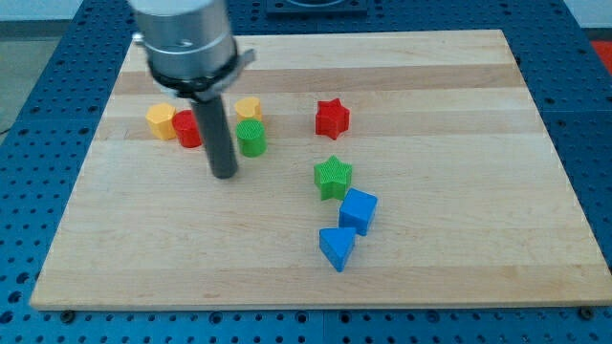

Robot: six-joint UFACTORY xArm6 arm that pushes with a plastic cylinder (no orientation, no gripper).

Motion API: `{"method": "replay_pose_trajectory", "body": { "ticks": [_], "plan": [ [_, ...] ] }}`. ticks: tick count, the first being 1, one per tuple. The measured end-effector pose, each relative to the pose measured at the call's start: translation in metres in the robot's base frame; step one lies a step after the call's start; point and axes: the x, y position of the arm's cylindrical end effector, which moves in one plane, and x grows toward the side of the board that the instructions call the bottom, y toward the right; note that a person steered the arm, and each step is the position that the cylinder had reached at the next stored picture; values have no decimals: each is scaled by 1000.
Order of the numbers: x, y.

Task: Move the green circle diagonally to the yellow heart

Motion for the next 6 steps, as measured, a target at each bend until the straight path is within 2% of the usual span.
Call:
{"method": "replay_pose_trajectory", "body": {
  "ticks": [1, 2, 3, 4, 5, 6],
  "plan": [
    [-35, 12],
    [-45, 85],
    [-67, 68],
    [-88, 89],
    [-80, 154],
    [-53, 162]
  ]
}}
